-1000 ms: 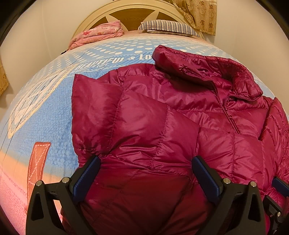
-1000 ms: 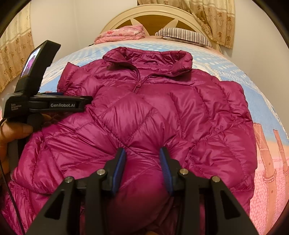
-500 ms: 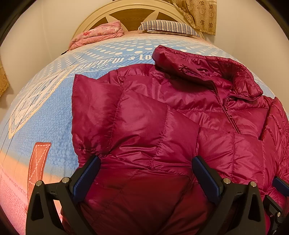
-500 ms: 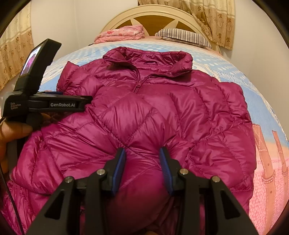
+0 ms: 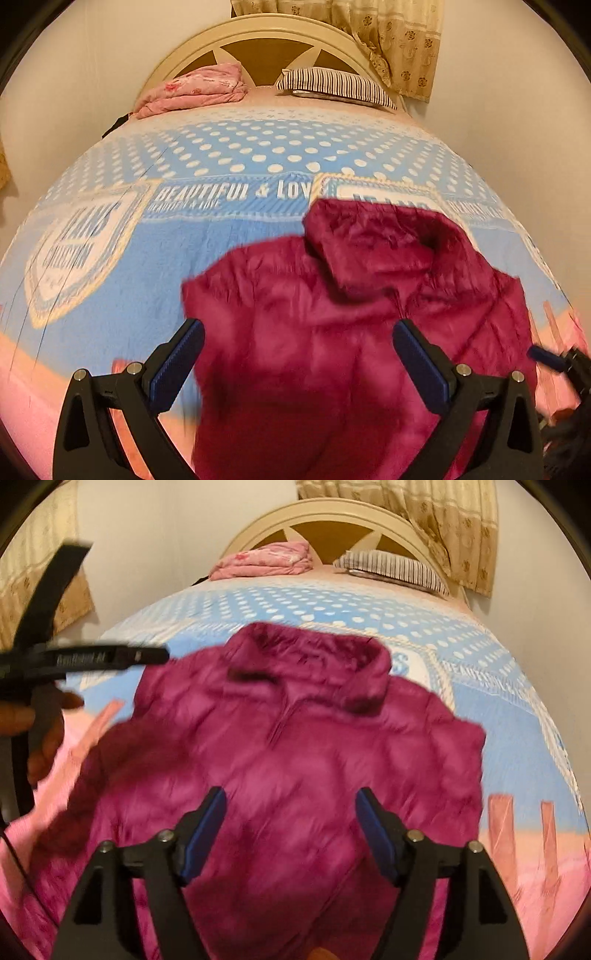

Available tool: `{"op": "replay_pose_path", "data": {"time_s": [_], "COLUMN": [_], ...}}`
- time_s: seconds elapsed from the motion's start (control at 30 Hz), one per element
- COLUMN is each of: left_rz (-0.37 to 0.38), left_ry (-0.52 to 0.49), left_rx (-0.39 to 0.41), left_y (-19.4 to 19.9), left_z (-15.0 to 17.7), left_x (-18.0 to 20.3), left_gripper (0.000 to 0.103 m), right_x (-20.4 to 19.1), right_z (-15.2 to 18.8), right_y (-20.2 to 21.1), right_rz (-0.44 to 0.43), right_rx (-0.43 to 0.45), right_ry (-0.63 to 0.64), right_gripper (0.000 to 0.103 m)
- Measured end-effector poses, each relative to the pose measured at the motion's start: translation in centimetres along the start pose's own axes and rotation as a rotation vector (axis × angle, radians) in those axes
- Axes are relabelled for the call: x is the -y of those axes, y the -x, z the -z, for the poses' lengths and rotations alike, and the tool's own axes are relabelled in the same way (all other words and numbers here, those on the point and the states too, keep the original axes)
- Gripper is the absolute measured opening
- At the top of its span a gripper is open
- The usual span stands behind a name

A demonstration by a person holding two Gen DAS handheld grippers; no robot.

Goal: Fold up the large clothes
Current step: 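Grasp the jacket hem with both tools, fold it toward the collar, release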

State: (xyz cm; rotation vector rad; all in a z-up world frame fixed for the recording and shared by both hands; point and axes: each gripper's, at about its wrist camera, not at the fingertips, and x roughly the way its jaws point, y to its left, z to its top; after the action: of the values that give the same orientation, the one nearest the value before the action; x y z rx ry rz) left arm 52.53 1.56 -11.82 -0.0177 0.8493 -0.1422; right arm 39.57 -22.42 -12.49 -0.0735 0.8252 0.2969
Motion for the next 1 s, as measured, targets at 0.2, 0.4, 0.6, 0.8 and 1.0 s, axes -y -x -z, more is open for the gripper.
{"op": "replay_pose_path", "data": {"time_s": [0.2, 0.4, 0.6, 0.8, 1.0], "left_rz": [-0.058, -0.021, -0.003, 0.042, 0.045], "left_ry": [-0.012, 0.068, 0.003, -0.033, -0.041], "left_rx": [-0.035, -0.089, -0.097, -0.100, -0.077], "left_y": [-6.5, -11.4, -13.3, -12.2, -10.1], "left_z": [-4.7, -7.2, -7.1, -5.9, -3.5], "left_x": [0.4, -0.2, 1.9, 2.0, 0.8], "left_gripper": [0.102, 0.102, 0.069, 0.013, 0.011], "right_x": [6.6, 11.1, 11.4, 11.2, 11.3], "right_z": [-7.1, -13.0, -14.3, -13.8, -11.5], "right_y": [-4.3, -11.8, -15.8, -14.9, -12.6], "right_rz": [0.083, 0.109, 0.134, 0.109, 0.123], "right_rx": [-0.019, -0.075, -0.118, -0.093, -0.038], "right_ry": [-0.058, -0.078, -0.005, 0.023, 0.037], "right_gripper": [0.075, 0.075, 0.058, 0.017, 0.012]}}
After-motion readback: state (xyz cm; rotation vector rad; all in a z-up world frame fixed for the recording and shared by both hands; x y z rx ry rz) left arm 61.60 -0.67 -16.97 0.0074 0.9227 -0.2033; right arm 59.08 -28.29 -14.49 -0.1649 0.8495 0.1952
